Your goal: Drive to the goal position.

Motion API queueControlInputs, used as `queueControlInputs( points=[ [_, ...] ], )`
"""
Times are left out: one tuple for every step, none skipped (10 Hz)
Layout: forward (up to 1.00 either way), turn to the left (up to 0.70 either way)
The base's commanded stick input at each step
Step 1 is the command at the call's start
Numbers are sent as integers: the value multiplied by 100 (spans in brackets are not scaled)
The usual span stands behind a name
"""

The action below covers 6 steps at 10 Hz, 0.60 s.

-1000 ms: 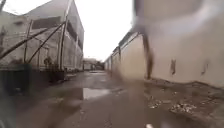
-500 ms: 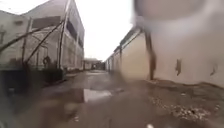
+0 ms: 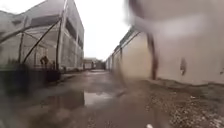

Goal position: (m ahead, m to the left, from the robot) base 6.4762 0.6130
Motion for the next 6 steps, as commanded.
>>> queueControlInputs(
  points=[
    [50,7],
    [50,7],
    [50,7],
    [50,7],
    [50,4],
    [50,-26]
  ],
)
